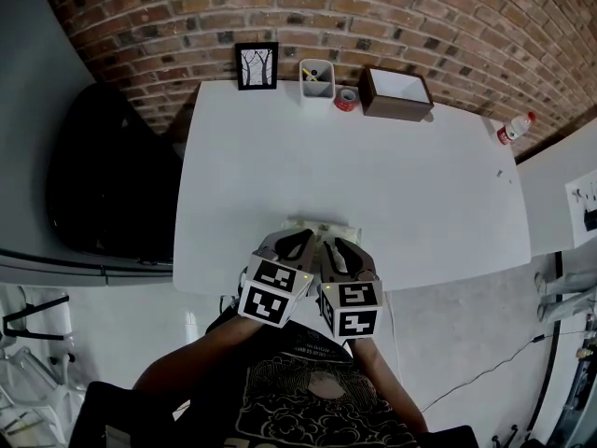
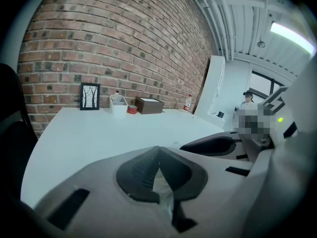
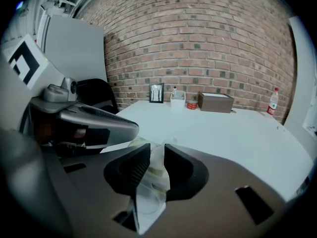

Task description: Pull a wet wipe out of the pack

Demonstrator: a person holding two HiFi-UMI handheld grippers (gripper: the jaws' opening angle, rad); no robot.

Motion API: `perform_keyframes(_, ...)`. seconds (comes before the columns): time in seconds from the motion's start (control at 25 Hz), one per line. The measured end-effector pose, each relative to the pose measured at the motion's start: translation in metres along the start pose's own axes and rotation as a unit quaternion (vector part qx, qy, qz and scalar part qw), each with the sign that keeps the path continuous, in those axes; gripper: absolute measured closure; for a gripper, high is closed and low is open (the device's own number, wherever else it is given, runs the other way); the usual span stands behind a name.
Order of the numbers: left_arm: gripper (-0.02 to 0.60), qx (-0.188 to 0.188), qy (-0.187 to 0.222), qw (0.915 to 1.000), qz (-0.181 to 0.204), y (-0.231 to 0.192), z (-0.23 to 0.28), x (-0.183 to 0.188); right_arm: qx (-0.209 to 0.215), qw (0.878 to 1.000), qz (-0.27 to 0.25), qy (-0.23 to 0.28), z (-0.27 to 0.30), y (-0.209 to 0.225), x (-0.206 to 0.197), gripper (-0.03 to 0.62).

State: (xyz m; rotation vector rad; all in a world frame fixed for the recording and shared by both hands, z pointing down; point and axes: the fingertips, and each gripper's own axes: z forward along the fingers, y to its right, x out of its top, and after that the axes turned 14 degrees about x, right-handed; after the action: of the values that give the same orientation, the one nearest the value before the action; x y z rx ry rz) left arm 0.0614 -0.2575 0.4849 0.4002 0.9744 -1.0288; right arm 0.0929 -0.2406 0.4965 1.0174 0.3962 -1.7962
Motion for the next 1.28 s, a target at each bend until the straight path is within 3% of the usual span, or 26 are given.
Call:
perform_keyframes(0.72,0.569,0.003,-0.003,1.0,0.0,-0.006,0.004,0.002,-0.004,1.0,0.002,-0.022,0.009,0.008,-0.008,0.511)
perform_keyframes(1.28,0.569,0.008,-0.004,0.9999,-0.004,-0.01,0.0,-0.001,-0.013,1.0,-0.01,-0.021,0.006,0.012,-0.005,0.577)
